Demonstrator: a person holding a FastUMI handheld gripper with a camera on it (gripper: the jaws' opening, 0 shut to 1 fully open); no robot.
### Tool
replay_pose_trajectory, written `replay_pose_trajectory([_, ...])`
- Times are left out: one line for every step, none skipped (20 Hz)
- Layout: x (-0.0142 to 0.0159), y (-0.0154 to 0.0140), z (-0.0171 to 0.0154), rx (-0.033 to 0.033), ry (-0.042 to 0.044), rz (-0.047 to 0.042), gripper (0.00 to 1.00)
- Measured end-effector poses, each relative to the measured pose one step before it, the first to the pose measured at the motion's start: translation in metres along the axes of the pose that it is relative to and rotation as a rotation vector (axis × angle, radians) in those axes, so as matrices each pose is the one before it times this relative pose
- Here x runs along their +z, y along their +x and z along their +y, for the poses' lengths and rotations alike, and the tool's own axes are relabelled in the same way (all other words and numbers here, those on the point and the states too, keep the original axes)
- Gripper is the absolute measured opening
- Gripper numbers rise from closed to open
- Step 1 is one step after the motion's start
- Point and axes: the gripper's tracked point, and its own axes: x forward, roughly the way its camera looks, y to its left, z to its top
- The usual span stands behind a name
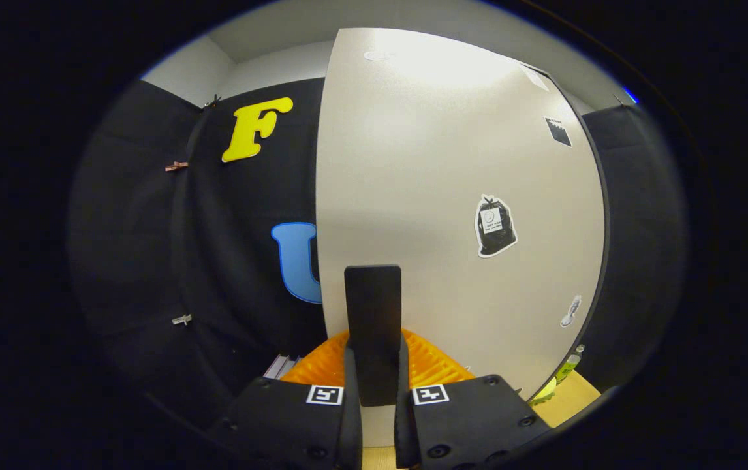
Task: Open the shoe cabinet door, grab the shoes and put them into the shoe cabinet, then close the shoe cabinet door.
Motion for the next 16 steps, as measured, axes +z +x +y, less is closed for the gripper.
replay_pose_trajectory([0.00079, -0.00916, -0.00308, 0.00508, 0.00179, -0.00302, 0.23])
replay_pose_trajectory([-0.00225, -0.00995, -0.00680, 0.00333, 0.00271, -0.00181, 0.23])
replay_pose_trajectory([0.00028, -0.00738, -0.00387, 0.00572, 0.00163, 0.00049, 0.23])
replay_pose_trajectory([-0.00030, -0.00323, -0.00287, 0.00849, 0.00558, 0.00597, 0.23])
replay_pose_trajectory([0.00121, -0.00485, -0.00374, 0.01016, 0.00706, 0.00494, 0.23])
replay_pose_trajectory([0.00042, -0.00574, -0.00283, 0.01257, 0.00242, 0.00758, 0.23])
replay_pose_trajectory([0.00059, -0.00636, -0.00256, 0.01257, 0.00219, 0.00869, 0.23])
replay_pose_trajectory([0.00019, -0.00512, -0.00372, 0.00795, 0.00476, 0.00698, 0.24])
replay_pose_trajectory([-0.00005, -0.00587, -0.00241, 0.00595, 0.00098, 0.00156, 0.23])
replay_pose_trajectory([0.00011, -0.00762, -0.00196, 0.00486, -0.00111, 0.00261, 0.23])
replay_pose_trajectory([-0.00157, -0.00830, -0.00154, 0.00464, -0.00430, 0.00191, 0.23])
replay_pose_trajectory([-0.00068, -0.00854, -0.00283, 0.00309, -0.00239, -0.00265, 0.23])
replay_pose_trajectory([-0.00030, -0.00700, -0.00353, 0.00169, 0.00230, 0.00090, 0.23])
replay_pose_trajectory([-0.00021, -0.00697, -0.00447, 0.00195, 0.00345, -0.00285, 0.23])
replay_pose_trajectory([0.00013, -0.00643, -0.00484, 0.00045, -0.00153, 0.00037, 0.23])
replay_pose_trajectory([0.00110, -0.00641, -0.00537, -0.00164, -0.00071, -0.00257, 0.23])
